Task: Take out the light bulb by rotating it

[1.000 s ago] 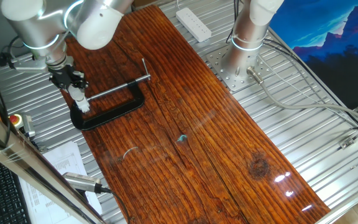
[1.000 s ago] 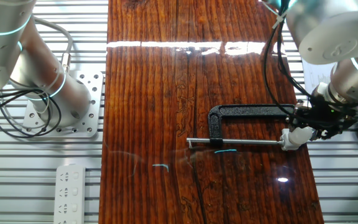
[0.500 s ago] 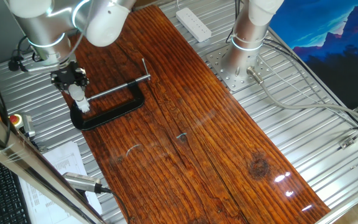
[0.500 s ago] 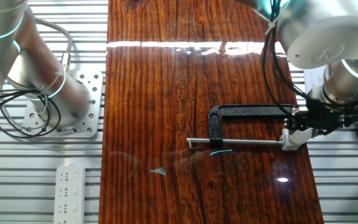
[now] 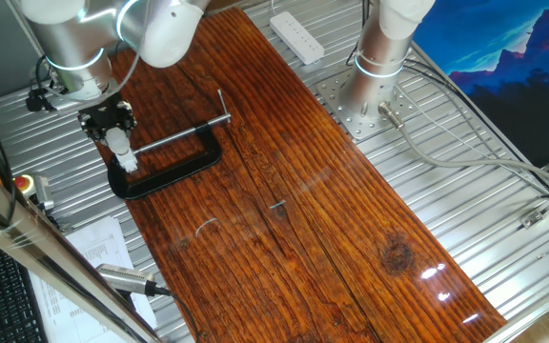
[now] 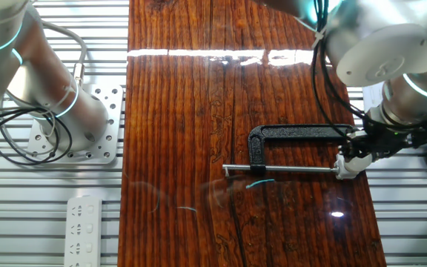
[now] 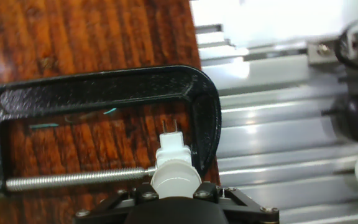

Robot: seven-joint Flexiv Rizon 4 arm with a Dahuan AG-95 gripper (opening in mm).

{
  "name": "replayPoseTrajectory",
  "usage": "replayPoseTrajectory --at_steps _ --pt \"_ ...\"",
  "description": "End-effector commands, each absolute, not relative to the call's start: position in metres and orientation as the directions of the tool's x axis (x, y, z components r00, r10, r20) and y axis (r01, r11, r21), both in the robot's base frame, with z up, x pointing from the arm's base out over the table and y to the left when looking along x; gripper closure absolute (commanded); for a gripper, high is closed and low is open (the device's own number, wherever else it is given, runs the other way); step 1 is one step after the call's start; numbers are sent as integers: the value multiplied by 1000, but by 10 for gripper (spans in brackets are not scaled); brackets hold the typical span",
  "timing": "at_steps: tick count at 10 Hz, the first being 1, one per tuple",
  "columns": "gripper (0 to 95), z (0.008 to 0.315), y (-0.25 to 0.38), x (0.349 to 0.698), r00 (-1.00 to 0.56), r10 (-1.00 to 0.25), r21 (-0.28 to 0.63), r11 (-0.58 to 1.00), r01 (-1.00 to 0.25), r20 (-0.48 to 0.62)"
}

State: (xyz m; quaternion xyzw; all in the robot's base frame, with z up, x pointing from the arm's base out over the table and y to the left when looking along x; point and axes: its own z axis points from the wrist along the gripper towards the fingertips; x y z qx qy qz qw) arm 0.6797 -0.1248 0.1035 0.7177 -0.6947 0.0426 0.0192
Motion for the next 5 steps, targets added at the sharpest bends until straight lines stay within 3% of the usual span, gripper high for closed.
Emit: replayPoseTrajectory --at_steps 1,5 --pt "950 105 -123 682 70 -994 -23 -72 -997 89" --pt "950 107 -122 683 96 -991 -10 -97 -995 89"
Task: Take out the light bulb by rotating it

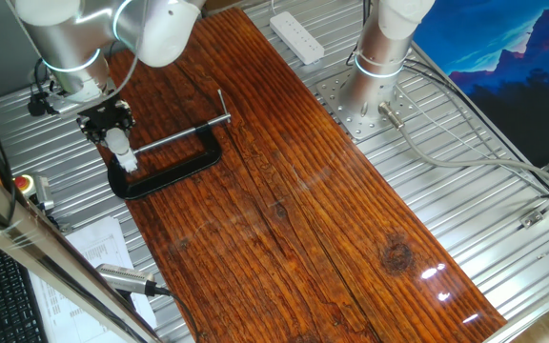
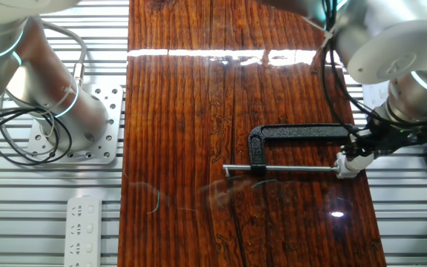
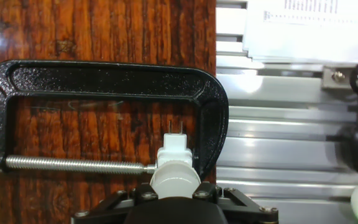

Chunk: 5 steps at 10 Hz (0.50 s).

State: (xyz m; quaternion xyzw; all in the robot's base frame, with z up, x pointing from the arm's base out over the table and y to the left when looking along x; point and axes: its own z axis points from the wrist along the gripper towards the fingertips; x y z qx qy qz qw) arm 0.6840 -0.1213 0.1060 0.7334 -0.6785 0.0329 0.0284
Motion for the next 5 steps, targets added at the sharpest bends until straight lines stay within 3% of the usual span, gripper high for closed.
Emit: replayPoseTrajectory --at_steps 1,5 --pt "950 106 -122 683 105 -991 -12 -107 -994 86" --pt "190 105 -122 684 69 -994 -6 -70 -998 87"
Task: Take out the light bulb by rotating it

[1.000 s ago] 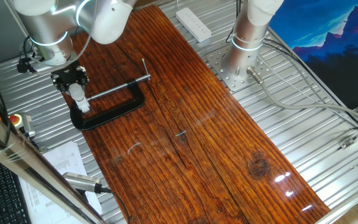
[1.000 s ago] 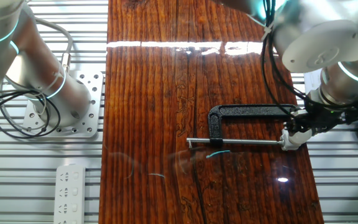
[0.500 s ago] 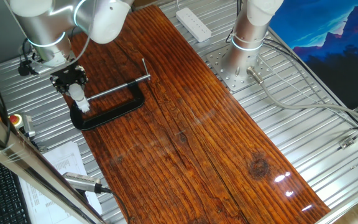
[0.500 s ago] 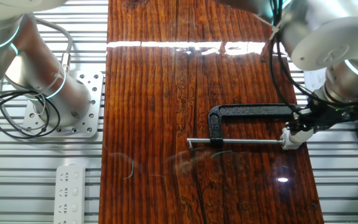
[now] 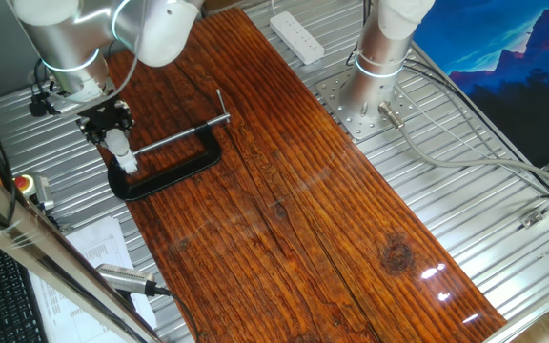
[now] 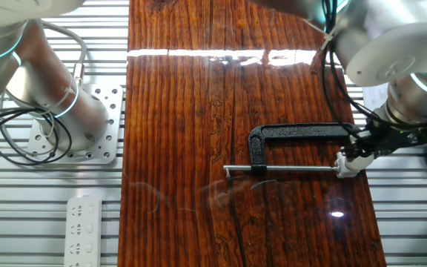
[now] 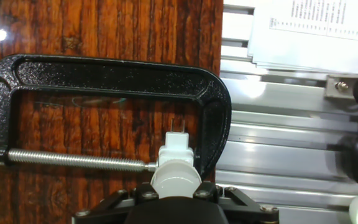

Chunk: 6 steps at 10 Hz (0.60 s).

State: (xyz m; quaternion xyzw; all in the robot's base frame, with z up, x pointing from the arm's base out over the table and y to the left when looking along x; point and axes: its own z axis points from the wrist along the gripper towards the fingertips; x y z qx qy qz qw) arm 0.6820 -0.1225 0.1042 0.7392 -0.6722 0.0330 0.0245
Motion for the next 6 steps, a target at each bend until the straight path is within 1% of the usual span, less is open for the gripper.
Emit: replayPoseTrajectory --at_steps 1,3,5,6 --pt "0 105 -122 684 61 -995 0 -61 -998 85" --pt "0 107 -121 687 58 -994 2 -58 -998 88" --pt "0 116 -125 692 -46 -994 9 47 -999 102" --pt "0 123 -127 696 -141 -985 12 143 -990 102"
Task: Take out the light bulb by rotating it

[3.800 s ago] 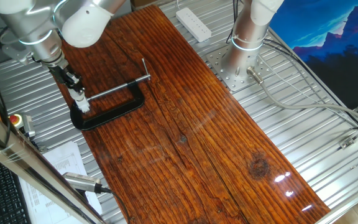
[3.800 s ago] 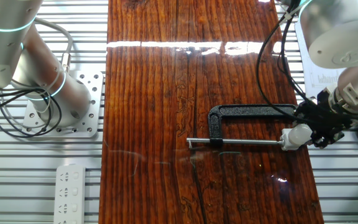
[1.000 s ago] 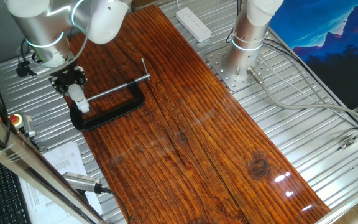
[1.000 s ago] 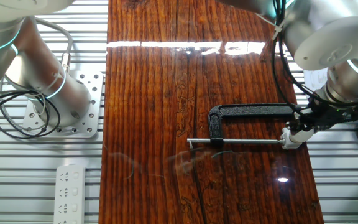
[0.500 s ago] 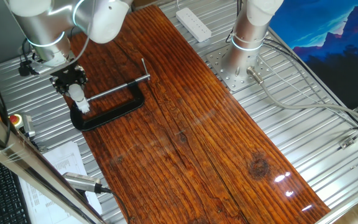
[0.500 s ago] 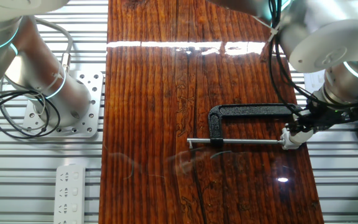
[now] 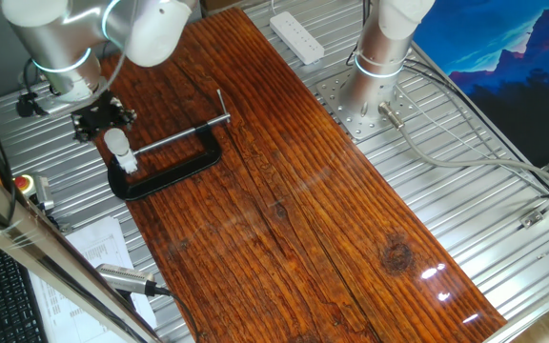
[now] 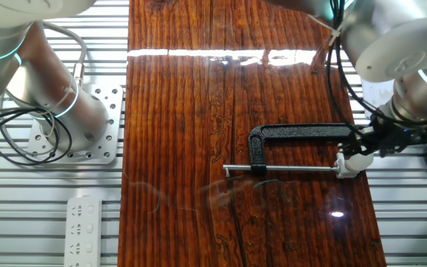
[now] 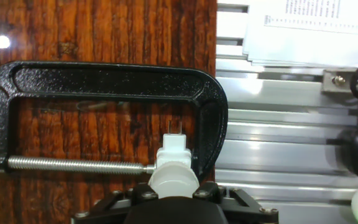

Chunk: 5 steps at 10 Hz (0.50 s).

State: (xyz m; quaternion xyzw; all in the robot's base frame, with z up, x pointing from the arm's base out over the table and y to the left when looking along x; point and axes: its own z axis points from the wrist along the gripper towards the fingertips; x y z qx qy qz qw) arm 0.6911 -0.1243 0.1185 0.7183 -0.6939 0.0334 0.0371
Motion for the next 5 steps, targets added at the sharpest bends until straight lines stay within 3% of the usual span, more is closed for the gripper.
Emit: replayPoseTrajectory --at_steps 1,2,3,5 --pt "0 126 -128 699 -261 -959 9 263 -965 108" --pt "0 127 -128 699 -417 -902 -2 419 -908 112" --pt "190 126 -128 699 -535 -838 -9 537 -843 108" --pt "190 126 -129 699 -692 -715 -18 694 -720 101"
